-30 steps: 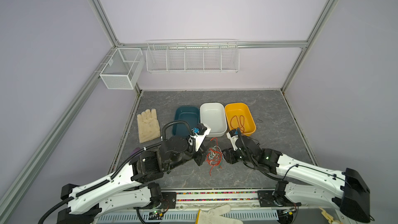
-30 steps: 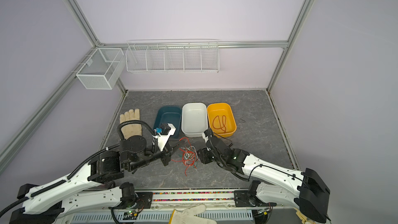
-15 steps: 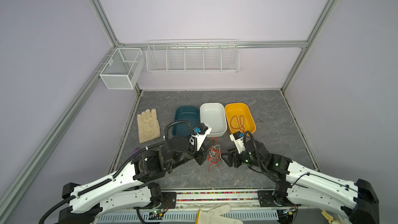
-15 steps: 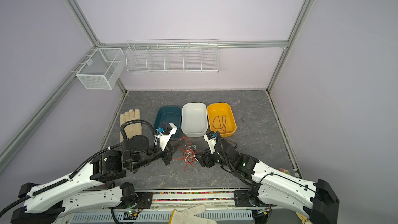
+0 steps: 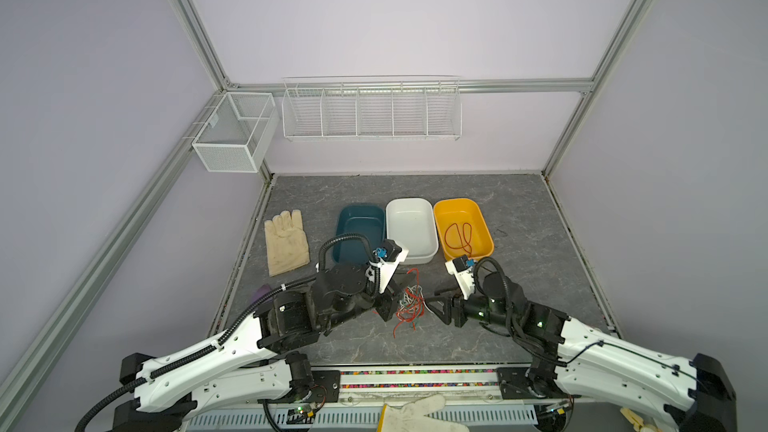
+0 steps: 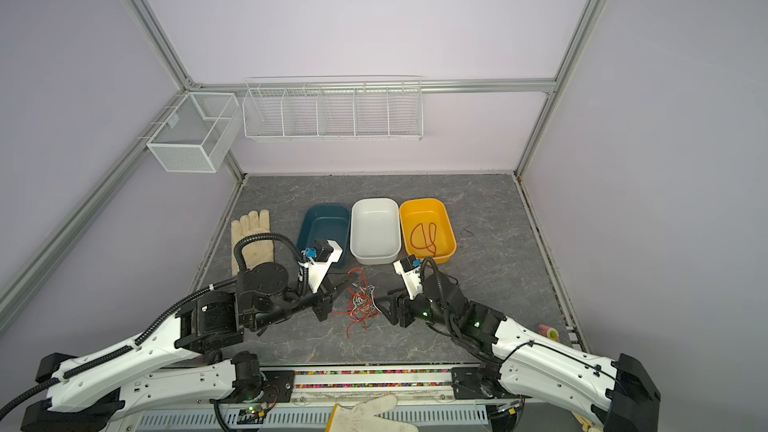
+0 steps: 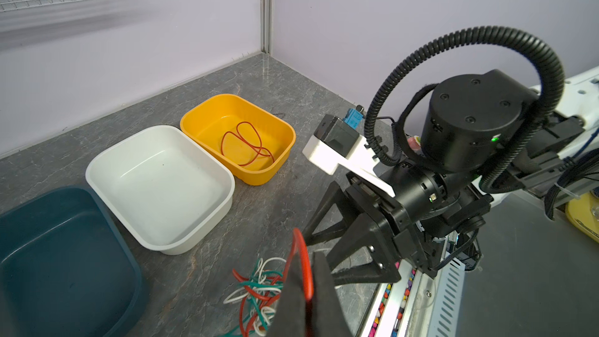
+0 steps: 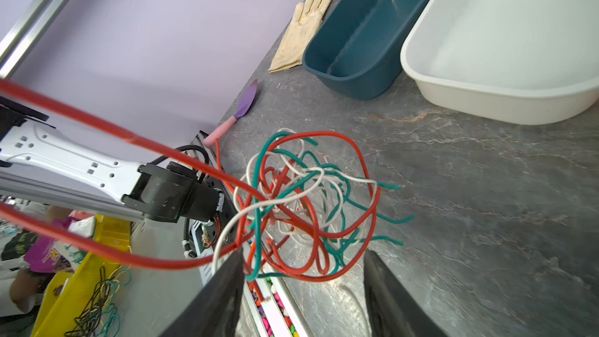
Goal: Untangle the cables
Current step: 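Pull the red wire from the pile with the left gripper while the right holds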
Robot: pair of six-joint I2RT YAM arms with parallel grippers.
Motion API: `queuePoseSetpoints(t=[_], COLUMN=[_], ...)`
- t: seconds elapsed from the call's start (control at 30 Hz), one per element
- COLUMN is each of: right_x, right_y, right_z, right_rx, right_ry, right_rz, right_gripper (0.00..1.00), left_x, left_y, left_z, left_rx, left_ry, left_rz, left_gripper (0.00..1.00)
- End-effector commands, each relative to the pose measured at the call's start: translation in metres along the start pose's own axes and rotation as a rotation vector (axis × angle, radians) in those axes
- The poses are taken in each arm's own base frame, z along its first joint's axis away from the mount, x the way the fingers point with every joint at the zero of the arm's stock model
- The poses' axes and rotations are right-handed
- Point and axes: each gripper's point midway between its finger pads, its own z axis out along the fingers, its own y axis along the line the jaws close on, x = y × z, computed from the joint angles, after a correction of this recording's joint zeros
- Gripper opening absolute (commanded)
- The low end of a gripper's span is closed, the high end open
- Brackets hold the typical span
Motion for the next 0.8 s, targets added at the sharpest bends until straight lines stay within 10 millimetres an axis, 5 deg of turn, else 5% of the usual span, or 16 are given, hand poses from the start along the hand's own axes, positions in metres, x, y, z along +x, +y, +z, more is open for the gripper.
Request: queuePoseSetpoints(t=[0.0,0.77], right_x=[-0.002,0.01], right_y=[0.012,0.019], right_z=[0.004,0.028], right_rx=[-0.068,-0.092], right_ry=[-0.016,0.04], right_rz=[0.011,-0.003], right_gripper=[0.59,0.43], left_x=[-0.005,-0.007], left_y=[-0.004,-0.008], left_z=[-0.004,-0.006], left_rx=[0.027,0.056], left_ry=[-0.035,-0.061], left_rz=[-0.032,-0.064], left_gripper=[0.0,0.0])
